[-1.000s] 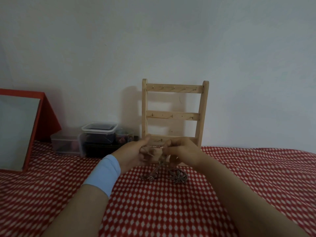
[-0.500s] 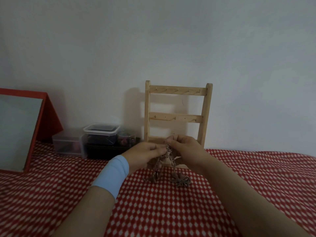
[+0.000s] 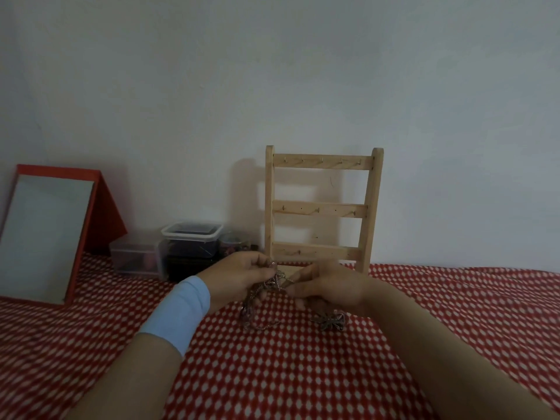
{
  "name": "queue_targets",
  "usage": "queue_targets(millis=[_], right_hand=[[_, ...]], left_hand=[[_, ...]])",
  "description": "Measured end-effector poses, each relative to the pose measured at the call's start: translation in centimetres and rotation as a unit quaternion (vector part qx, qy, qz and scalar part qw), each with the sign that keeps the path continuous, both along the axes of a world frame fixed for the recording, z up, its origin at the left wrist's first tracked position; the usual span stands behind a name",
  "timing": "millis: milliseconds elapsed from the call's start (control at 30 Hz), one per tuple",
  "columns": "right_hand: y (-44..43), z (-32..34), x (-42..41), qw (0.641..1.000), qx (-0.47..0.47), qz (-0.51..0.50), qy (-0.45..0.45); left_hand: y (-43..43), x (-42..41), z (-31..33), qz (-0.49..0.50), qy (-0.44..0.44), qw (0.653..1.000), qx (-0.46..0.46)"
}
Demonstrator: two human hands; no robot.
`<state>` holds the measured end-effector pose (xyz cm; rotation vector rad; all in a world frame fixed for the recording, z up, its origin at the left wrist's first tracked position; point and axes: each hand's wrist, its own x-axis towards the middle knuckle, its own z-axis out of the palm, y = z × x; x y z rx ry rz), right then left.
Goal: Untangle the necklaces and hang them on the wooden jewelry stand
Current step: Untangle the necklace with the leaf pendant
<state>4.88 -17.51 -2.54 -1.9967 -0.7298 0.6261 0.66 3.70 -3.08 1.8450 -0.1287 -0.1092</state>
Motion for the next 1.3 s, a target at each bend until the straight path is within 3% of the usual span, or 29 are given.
queue_targets(millis=[133,400,633,767,933,1133,1300], right_hand=[[0.6,-0.1,-0.7,0.999,-0.001,-0.024,-0.036],[2.1,-0.2,-2.4,0.995,0.044,-0.067,-0.060],[2.6,-0.9,-2.3,0.984,0.060,-0.142,-0.093],[2.7,-1.0,-2.3,0.987,0.074,-0.139,-0.045],[2.1,-0.2,-2.5,0.983,0.099,-0.145,-0.046],[2.3,-0.5,-2.0,0.982,0.060,-0.169,-0.061],[2.5,-1.1,-1.8,0.975,0.080,-0.189,-0.088]], left_hand=[[1.2,-1.7,0.1,-0.022,0.021,1.000,-0.004],[0.8,-2.3,-0.9,0.024,-0.048,0.998,0.015],[0.2,-2.0,-0.6,0.089,-0.141,0.965,0.203],[0.2,-2.1,-0.3,0.097,-0.156,0.969,0.167],[0.2,-2.3,0.1,0.101,-0.135,0.980,0.106],[-0.7,-2.5,0.1,0.099,-0.156,0.972,0.146],[-0.6,-2.4,0.4,0.108,-0.192,0.947,0.233]])
